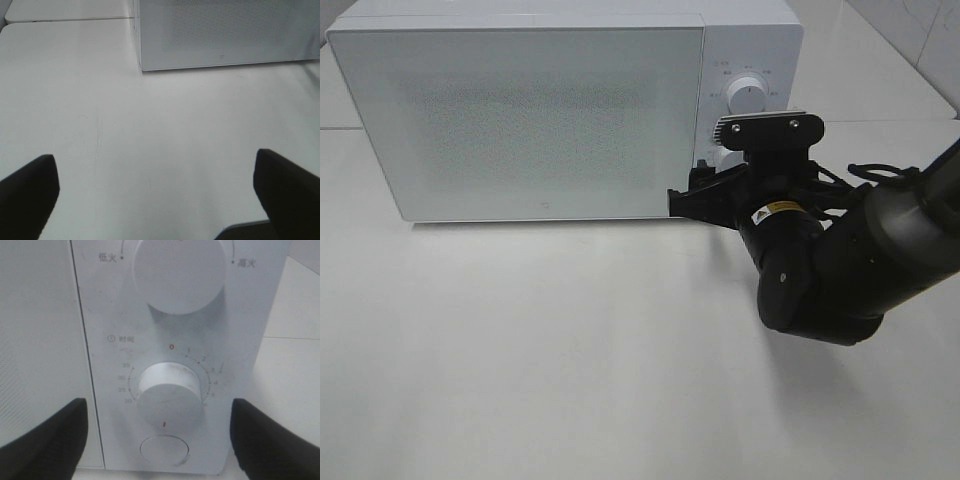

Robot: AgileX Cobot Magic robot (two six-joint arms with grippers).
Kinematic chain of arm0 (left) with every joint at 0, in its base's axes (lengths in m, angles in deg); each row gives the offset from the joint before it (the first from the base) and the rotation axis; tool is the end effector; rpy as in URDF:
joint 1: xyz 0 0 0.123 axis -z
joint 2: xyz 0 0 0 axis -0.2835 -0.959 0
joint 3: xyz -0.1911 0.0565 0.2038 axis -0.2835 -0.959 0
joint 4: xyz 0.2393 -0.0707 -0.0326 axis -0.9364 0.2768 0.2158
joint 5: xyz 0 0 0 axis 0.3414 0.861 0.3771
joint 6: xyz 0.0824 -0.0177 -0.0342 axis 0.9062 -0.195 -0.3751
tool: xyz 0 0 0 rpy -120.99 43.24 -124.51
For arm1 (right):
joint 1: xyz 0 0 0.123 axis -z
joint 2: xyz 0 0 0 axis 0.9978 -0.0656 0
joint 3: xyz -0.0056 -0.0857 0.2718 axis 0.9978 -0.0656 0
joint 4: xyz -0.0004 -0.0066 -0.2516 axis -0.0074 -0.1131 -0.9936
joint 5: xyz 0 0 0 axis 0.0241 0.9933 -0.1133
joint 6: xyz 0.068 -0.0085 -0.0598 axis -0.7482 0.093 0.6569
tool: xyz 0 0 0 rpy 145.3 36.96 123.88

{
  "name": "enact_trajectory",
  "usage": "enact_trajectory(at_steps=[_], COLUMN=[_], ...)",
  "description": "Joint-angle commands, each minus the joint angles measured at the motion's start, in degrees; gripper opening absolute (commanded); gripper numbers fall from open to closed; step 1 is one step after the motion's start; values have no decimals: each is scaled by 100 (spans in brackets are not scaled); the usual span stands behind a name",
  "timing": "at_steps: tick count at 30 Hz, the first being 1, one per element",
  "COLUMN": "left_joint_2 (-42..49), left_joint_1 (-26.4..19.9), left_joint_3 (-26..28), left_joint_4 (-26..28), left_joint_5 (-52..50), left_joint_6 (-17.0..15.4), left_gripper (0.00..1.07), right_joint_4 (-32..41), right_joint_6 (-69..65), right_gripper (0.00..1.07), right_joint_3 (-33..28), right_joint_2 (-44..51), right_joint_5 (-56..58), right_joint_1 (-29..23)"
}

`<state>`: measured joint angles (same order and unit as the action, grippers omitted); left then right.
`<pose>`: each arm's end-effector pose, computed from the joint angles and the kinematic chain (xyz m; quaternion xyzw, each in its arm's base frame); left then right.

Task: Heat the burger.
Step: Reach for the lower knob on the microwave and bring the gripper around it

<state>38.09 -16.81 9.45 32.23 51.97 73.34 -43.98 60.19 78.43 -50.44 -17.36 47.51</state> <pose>-0.0099 -0.0133 0.2816 0.0547 0.8494 -0.0495 0.5226 0.2985 0.1657 0.1249 0.0080 0.7524 -0.0031 0.6586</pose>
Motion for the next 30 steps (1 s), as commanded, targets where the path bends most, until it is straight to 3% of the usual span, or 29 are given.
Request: enact_trajectory(at_steps=[1, 19, 24, 26, 27, 28, 29, 30], left_joint_2=[92, 92, 92, 92, 92, 92, 92, 92], left_joint_1=[-6, -6, -6, -6, -6, -6, -6, -6], left_joint_3=[-17, -17, -17, -17, -17, -17, -17, -17], left_joint_4=[23, 23, 23, 23, 23, 23, 23, 23], left_joint_5=[-80, -80, -80, -80, -80, -80, -80, -80], left_joint_6=[-34, -34, -34, -34, -34, -34, -34, -34], left_gripper=[98, 98, 98, 98, 98, 98, 98, 98], right_joint_4=[-132, -327, -327, -327, -327, -327, -327, -332], right_joint_6=[23, 57, 80, 149, 149, 166, 166, 166], right_gripper=[77, 74, 60, 43, 43, 32, 32, 21], right_joint_3=[178, 602, 602, 602, 602, 602, 602, 602], right_joint_2=[-86, -372, -372, -372, -372, -372, -372, -372], right_joint_5=[-6, -23, -40, -40, -40, -40, -40, -46], right_joint_1=[97, 378, 378, 378, 378, 378, 378, 378])
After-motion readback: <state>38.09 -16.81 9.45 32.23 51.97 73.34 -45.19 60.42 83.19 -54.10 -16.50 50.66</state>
